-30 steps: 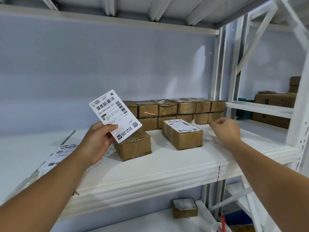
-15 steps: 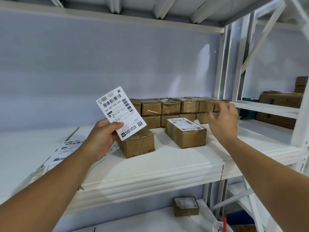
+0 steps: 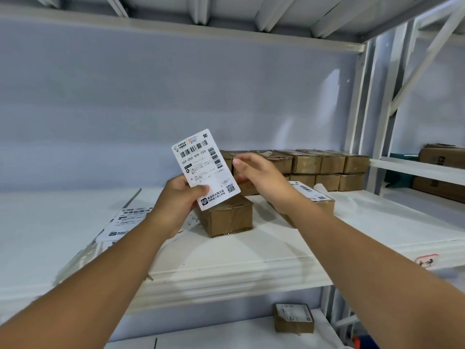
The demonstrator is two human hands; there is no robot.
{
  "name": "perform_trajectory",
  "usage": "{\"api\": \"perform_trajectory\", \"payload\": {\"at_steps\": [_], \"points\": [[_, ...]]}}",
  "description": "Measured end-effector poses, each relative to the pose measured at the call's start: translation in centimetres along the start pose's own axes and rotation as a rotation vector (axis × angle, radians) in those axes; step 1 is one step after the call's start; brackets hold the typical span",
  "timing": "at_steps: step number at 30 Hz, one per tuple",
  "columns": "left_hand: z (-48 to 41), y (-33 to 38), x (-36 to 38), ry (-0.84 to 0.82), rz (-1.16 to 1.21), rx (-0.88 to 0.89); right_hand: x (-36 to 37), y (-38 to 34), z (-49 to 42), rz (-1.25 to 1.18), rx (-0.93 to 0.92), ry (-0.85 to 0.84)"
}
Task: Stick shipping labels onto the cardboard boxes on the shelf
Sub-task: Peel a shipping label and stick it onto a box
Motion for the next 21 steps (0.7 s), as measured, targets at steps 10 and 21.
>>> {"api": "perform_trajectory", "payload": {"at_steps": [10,21], "points": [[-0.1,-0.1,-0.1,-0.005,0.098,0.020,1.2,2.7,0.0,-0.289,0.076,0.062],[-0.1,-0.4,-0.2,0.050,-0.147,0.123,0.5,2.6,0.5,-0.294,0.043,0.156]]}}
Point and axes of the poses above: each hand's wrist, its own z-axis away from the middle knuckle, its own x-axis out of the palm, y = z × x, the point moved 1 cm from there along -z, towards the middle knuckle, and after that the axes turned 5 degrees about y, right-handed, at the moved point
